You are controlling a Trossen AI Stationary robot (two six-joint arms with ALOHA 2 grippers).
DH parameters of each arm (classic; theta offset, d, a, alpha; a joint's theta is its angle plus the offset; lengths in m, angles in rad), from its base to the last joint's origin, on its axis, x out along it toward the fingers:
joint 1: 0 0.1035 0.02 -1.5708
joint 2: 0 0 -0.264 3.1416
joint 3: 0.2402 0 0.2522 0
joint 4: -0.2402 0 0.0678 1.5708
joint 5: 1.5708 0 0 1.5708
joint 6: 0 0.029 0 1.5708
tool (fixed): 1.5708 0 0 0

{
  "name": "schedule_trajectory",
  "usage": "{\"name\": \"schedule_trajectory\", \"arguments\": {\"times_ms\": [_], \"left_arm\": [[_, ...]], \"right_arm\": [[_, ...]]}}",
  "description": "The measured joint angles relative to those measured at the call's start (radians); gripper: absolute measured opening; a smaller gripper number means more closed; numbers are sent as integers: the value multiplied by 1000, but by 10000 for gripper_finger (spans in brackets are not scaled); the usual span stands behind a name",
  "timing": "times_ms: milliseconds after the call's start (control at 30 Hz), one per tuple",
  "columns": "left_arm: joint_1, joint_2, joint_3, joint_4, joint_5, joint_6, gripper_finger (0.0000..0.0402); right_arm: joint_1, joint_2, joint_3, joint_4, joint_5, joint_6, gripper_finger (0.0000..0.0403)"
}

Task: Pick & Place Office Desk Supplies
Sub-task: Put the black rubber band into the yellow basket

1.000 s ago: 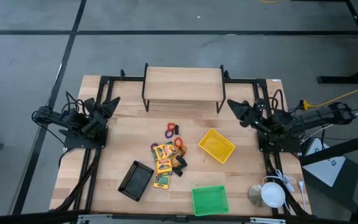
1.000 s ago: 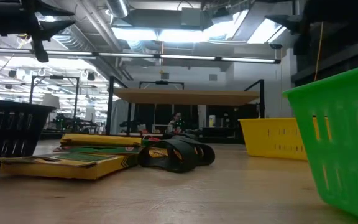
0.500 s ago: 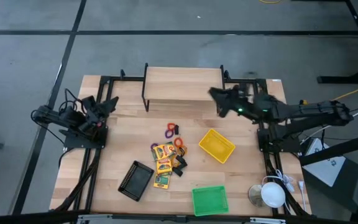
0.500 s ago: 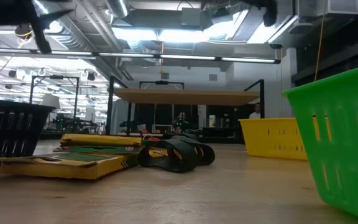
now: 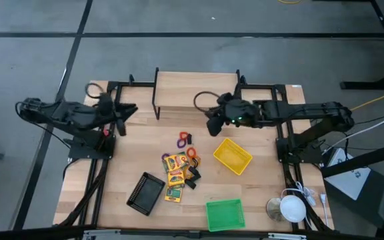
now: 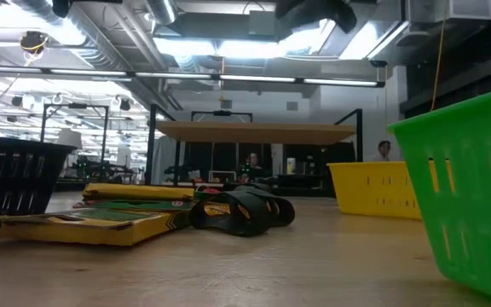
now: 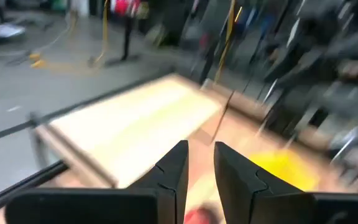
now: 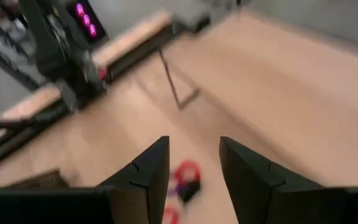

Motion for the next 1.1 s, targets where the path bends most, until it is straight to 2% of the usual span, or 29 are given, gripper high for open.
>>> {"name": "schedule_trajectory", "arguments": {"times_ms": [133,267,400,533,633,767,900,1100], "left_arm": [[0,128,71,-154,87,-28,73],[0,230,53,-179,196,-30,73],[-10,328,33,-176,249,-26,73],[-21,403,8,-133,310,-42,73],[-21,437,-41,-52,363,-123,80],[-22,469,-117,110,389,-217,106],[-22,488,-166,253,411,-318,145],[-70,548,-180,272,359,-459,190]], "right_arm": [[42,48,0,-10,-48,57,143],[106,113,0,6,-80,117,143],[168,176,0,2,-61,242,147],[206,236,0,4,-64,411,168],[223,271,0,14,-114,505,191],[250,290,0,36,-122,542,218],[247,291,0,34,-142,541,228],[221,330,-18,7,-160,564,218]]}}
